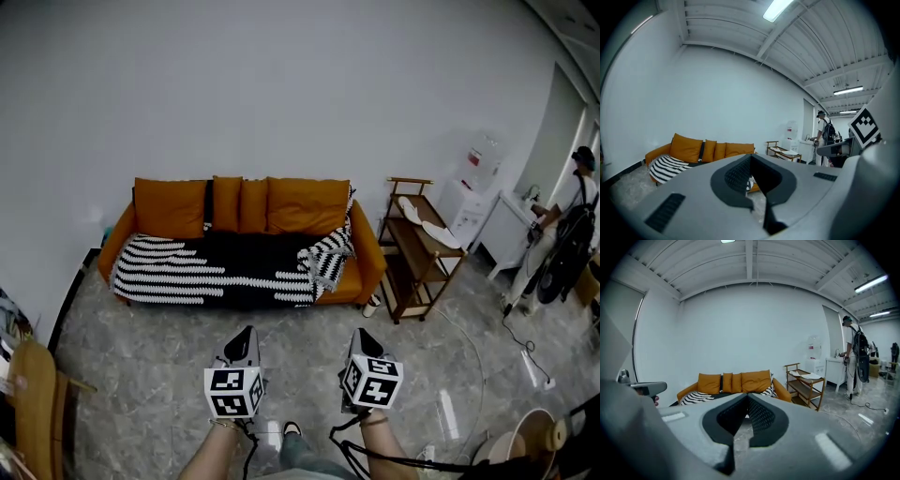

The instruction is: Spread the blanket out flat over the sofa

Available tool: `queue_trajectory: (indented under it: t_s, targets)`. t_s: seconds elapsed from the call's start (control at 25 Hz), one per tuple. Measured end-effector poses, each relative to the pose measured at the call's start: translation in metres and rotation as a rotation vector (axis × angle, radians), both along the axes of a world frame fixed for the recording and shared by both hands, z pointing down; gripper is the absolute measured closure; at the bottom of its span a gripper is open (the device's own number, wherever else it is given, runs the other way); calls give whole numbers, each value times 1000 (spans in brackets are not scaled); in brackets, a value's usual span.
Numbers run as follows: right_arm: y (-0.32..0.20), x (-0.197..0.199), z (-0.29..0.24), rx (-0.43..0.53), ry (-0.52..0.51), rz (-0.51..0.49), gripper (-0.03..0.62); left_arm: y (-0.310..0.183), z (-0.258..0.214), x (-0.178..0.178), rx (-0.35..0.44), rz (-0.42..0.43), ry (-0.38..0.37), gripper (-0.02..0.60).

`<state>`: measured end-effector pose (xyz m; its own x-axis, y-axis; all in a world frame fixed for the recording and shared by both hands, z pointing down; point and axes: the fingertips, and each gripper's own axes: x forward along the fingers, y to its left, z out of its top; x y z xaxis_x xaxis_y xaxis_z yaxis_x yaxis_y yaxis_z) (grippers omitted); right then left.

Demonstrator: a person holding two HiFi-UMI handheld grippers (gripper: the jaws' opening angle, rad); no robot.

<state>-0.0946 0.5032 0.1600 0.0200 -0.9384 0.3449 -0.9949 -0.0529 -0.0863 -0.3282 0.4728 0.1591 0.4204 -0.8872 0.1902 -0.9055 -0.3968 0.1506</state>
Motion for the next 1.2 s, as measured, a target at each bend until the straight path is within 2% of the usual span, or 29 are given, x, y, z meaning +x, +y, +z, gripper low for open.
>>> queue_trajectory:
  t_s: [0.36,0.92,1.2]
  targets:
    - [-81,23,-7,-6,-13,-37,589,-73,-8,19,5,-37,-9,580]
    - [-190,76,-8,0,-24,-31,589,-184,-15,60,33,-51,-18,580]
    - [-224,98,3,-27,-41,-15,589,-221,-2,71,-1,-58,-34,580]
